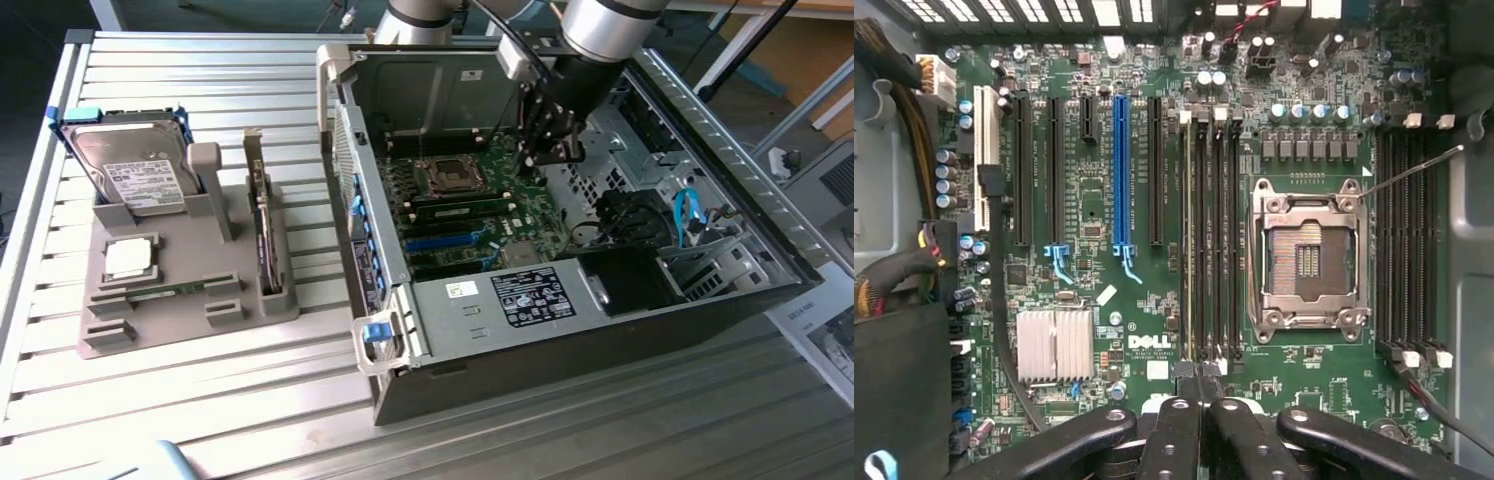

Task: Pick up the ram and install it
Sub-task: 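Press down the ram until it locks into place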

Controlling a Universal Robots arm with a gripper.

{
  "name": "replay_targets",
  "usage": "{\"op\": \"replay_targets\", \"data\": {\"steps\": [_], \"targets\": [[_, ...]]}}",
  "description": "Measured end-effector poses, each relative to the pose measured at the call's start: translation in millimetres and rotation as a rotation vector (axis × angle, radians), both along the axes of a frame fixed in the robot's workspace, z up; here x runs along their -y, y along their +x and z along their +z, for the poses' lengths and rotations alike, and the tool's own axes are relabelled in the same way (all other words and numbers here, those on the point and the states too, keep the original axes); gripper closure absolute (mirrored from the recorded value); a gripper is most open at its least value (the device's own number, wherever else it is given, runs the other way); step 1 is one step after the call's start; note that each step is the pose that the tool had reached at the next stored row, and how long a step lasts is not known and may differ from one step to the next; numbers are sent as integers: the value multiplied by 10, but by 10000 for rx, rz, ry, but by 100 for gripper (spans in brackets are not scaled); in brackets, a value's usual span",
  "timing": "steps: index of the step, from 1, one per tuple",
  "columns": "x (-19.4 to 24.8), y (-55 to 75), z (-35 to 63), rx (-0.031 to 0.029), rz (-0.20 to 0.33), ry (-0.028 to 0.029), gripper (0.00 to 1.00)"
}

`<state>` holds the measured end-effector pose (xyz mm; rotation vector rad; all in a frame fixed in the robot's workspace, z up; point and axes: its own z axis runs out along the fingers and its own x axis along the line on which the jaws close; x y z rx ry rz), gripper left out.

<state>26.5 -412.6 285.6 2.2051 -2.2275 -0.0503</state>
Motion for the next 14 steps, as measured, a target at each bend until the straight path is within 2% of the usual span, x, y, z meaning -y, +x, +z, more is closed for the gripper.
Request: {"op": "replay_targets", "data": {"steps": [14], "targets": [[0,0,-209,6,0,0,90]]}}
